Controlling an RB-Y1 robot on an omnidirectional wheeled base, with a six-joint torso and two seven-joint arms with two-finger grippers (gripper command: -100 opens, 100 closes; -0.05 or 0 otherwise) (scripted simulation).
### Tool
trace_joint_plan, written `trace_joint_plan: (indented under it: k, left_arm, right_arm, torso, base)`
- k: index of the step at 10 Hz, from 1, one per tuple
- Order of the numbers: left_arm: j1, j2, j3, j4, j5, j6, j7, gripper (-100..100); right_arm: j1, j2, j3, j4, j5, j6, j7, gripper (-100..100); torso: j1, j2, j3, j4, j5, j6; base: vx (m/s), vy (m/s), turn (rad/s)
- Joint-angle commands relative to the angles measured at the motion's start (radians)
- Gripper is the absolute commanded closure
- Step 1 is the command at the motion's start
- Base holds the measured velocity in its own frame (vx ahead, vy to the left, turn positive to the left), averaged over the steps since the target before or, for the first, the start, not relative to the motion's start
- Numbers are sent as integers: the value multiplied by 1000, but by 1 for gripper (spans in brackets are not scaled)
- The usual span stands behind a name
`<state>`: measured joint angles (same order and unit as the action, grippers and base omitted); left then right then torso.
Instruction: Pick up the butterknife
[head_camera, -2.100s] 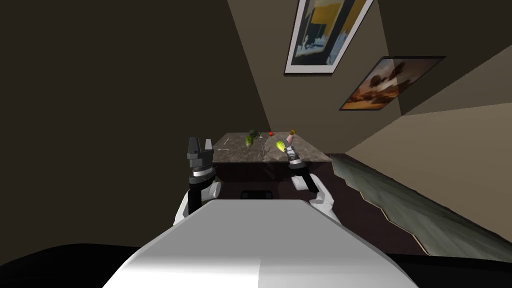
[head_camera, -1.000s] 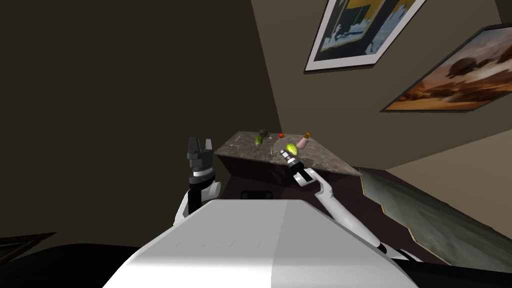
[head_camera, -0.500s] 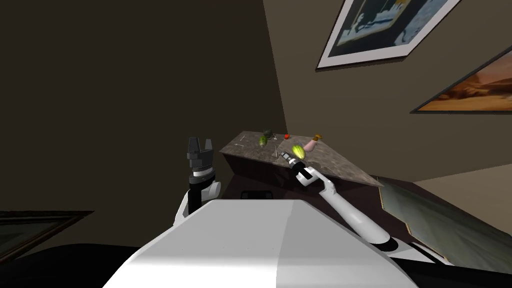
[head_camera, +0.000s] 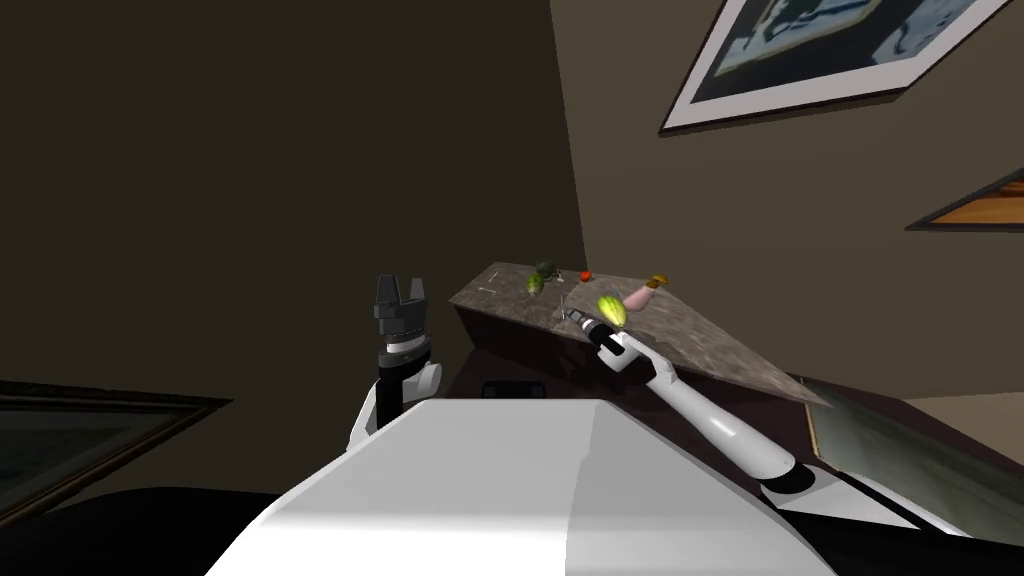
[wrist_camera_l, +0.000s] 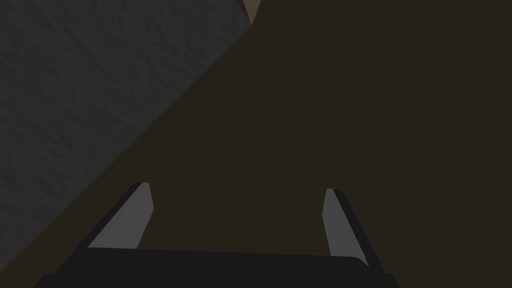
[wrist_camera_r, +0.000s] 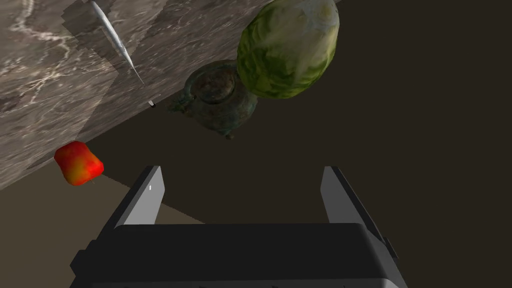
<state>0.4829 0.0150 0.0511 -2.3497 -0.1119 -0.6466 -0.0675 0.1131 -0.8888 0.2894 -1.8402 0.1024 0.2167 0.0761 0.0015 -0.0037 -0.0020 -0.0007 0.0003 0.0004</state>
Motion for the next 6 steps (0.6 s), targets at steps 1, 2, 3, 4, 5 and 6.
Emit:
trace_joint_plan:
  k: [1, 2, 3, 4, 5, 6]
  left_arm:
    - [0, 0, 0, 0, 0, 0, 0, 0]
    - [0, 0, 0, 0, 0, 0, 0, 0]
    - [0, 0, 0, 0, 0, 0, 0, 0]
    - [0, 0, 0, 0, 0, 0, 0, 0]
    - [0, 0, 0, 0, 0, 0, 0, 0]
    - [0, 0, 0, 0, 0, 0, 0, 0]
  right_arm:
    - [-12, -50, 35, 33, -12, 50, -18, -100]
    - [-12, -57, 35, 33, -12, 58, -18, -100]
    - [-19, -93, 58, 56, -22, 91, -31, -100]
    - [-25, -132, 80, 79, -33, 123, -44, -100]
    - [-25, -132, 80, 79, -33, 123, -44, -100]
    - [-30, -167, 103, 100, -45, 154, -57, -100]
  torso:
    - [0, 0, 0, 0, 0, 0]
    - [1, -1, 0, 0, 0, 0]
    - [1, 0, 0, 0, 0, 1]
    - [1, 0, 0, 0, 0, 0]
    - [1, -1, -1, 0, 0, 0]
    - [0, 0, 0, 0, 0, 1]
  base:
    - [56, 60, 251]
    - [46, 40, 64]
    - [46, 45, 133]
    - [59, 51, 221]
    - [50, 34, 68]
    - [55, 42, 109]
